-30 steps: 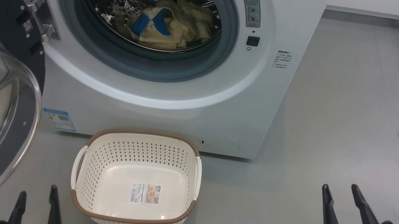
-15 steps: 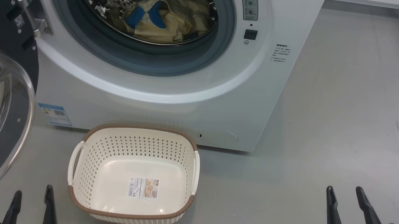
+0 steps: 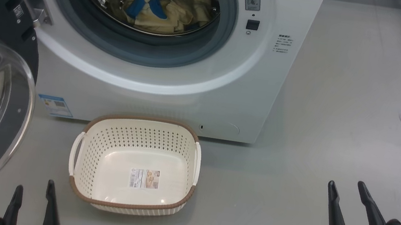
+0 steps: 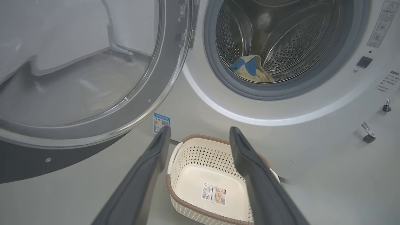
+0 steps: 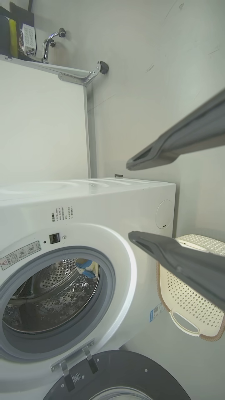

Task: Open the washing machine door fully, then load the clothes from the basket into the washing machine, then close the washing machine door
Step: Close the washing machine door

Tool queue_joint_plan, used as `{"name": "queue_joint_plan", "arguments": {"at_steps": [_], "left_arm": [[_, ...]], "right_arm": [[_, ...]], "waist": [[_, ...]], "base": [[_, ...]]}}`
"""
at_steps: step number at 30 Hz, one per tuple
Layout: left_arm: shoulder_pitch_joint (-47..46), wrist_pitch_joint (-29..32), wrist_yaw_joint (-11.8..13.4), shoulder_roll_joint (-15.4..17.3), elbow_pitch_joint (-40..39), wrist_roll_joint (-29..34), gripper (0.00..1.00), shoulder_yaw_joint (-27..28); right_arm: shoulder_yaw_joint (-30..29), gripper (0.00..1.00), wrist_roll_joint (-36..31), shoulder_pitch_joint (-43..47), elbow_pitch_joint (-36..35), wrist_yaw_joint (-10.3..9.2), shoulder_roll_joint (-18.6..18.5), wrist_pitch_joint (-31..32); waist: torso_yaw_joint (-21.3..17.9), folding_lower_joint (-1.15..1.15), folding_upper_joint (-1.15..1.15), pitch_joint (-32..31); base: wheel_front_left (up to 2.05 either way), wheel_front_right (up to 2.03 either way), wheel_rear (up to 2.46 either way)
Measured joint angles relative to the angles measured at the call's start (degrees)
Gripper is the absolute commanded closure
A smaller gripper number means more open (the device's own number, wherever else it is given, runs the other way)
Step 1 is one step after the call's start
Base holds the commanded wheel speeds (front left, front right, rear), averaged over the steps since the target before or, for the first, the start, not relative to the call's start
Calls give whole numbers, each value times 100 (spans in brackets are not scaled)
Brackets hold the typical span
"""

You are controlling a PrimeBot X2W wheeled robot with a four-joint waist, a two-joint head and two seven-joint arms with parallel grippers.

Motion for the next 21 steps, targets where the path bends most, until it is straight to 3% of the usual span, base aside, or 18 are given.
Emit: {"name": "queue_joint_plan", "arguments": {"at_steps": [11,21], "left_arm": [[-4,0,1,0,10,0,0,-4],[5,0,2,1,27,1,0,-13]], "right_arm": [[1,0,0,-9,3,0,1,0],[4,0,0,-4,7,0,4,0]], "waist": [[3,0,0,19],[69,0,0,-42]], "base": [[-192,192,0],[-69,69,0]]}}
